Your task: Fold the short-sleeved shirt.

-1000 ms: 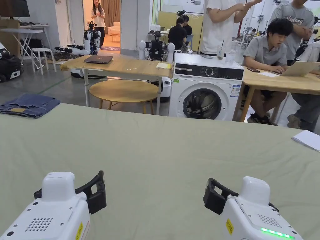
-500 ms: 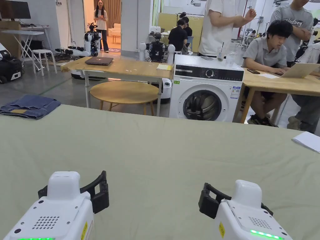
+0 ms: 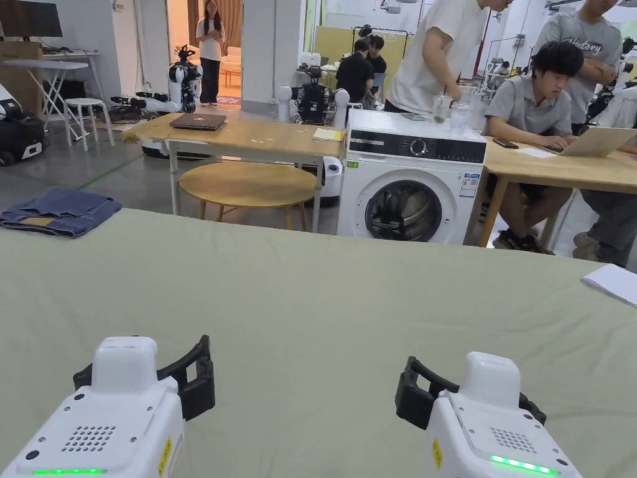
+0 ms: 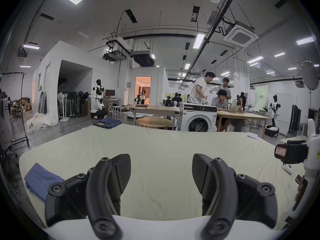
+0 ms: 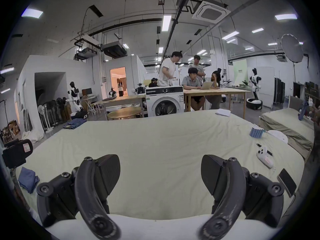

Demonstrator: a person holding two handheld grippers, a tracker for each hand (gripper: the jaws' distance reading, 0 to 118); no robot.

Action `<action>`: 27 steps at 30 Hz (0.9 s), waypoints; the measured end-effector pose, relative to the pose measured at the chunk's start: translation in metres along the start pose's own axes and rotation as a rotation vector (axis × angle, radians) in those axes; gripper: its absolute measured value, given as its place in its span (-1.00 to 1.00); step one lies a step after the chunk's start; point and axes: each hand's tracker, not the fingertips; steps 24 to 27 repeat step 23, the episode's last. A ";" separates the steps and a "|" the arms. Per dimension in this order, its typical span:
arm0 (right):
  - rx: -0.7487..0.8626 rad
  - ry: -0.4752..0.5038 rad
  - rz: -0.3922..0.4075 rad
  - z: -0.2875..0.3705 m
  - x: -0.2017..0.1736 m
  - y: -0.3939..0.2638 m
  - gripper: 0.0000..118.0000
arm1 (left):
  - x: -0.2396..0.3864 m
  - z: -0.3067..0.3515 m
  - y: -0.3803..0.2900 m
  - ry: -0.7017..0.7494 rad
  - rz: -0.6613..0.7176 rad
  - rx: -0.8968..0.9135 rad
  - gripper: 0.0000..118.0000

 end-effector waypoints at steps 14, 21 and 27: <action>-0.012 -0.022 0.019 -0.007 0.009 0.000 0.64 | 0.001 -0.004 -0.002 -0.008 -0.049 -0.007 0.25; -0.025 0.020 0.015 -0.006 0.011 -0.001 0.64 | -0.001 -0.005 -0.004 -0.018 -0.046 -0.017 0.25; -0.083 0.032 -0.016 -0.008 0.012 0.002 0.64 | -0.001 -0.004 -0.005 -0.019 -0.048 -0.019 0.25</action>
